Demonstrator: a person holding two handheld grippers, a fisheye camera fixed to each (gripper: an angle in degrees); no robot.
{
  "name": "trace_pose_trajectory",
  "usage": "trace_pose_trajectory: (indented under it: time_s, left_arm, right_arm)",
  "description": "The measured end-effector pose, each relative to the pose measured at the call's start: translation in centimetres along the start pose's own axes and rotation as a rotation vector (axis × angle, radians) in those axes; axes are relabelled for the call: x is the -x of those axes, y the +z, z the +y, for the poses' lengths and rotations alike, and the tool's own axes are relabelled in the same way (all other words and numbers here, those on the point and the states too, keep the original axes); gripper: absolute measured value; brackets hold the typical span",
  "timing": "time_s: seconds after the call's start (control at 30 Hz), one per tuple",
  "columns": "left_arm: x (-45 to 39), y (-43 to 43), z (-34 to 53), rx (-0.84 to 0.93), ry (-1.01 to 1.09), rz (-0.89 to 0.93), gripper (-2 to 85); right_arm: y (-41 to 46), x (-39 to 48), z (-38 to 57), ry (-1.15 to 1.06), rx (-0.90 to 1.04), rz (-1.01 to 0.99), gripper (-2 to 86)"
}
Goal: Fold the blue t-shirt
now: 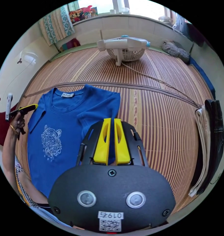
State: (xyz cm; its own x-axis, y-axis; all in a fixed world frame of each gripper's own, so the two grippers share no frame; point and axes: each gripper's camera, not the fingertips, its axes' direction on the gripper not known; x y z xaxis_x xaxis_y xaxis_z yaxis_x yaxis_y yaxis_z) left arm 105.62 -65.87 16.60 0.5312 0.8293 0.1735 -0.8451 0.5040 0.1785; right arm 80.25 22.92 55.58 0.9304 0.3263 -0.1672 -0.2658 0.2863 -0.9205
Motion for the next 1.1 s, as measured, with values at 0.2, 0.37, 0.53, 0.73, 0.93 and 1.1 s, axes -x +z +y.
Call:
trace_pose_trajectory:
  time_s: [0.2,0.37,0.53,0.73,0.93,1.1]
  left_arm:
    - [-0.1,-3.3,1.5,-0.13,0.0,0.145,1.1]
    - [-4.7,-1.7,4.8,-0.102,0.126,0.117,1.0]
    - [-6.7,-0.2,5.9,-0.107,0.149,0.127,0.9]
    - [-11.8,0.7,3.4,-0.109,0.176,0.338,0.9]
    - [-16.3,2.7,2.5,-0.106,0.203,0.436,1.0]
    - [-17.9,5.2,1.8,-0.052,0.191,0.468,1.0]
  right_arm:
    - [-2.3,0.3,2.2,-0.033,-0.054,-0.08,5.7]
    - [-2.5,5.4,5.5,-0.227,-0.141,-0.011,5.5]
    - [-0.7,12.3,8.2,-0.427,-0.173,0.194,7.4]
    - [2.1,15.2,9.4,-0.477,-0.148,0.34,8.3]
    - [2.8,14.7,9.0,-0.458,-0.138,0.233,8.3]
    - [3.3,14.8,9.0,-0.441,-0.138,0.266,0.1]
